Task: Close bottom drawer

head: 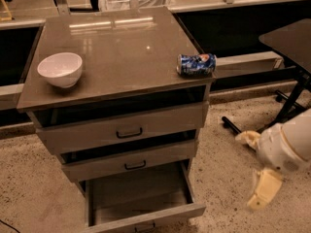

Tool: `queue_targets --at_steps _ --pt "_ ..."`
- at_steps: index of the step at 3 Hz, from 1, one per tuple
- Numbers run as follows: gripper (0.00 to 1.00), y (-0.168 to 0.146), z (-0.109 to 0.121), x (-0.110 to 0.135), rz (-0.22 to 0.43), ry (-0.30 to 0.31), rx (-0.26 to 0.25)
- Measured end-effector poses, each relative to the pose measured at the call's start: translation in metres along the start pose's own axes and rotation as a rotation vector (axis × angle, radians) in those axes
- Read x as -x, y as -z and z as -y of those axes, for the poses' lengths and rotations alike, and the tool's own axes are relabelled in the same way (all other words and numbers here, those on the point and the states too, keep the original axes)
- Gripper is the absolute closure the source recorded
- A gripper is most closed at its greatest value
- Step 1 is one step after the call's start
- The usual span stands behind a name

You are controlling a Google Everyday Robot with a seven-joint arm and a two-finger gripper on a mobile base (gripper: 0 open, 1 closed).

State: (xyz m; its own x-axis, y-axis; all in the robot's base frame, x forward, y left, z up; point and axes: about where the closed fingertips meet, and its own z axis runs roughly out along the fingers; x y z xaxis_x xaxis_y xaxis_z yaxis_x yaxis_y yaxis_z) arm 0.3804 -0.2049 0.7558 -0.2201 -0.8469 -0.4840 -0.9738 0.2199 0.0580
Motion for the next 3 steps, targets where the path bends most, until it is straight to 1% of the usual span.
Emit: queue_targets --at_steps 1,2,3 --pt "0.0 -0.008 -0.004 -0.001 0.01 0.0 0.009" --pt "0.0 -0.045 0.021 0.025 0.19 0.074 -0.003" --pt "0.0 -0.106 0.019 0.055 0.415 0.123 -0.013"
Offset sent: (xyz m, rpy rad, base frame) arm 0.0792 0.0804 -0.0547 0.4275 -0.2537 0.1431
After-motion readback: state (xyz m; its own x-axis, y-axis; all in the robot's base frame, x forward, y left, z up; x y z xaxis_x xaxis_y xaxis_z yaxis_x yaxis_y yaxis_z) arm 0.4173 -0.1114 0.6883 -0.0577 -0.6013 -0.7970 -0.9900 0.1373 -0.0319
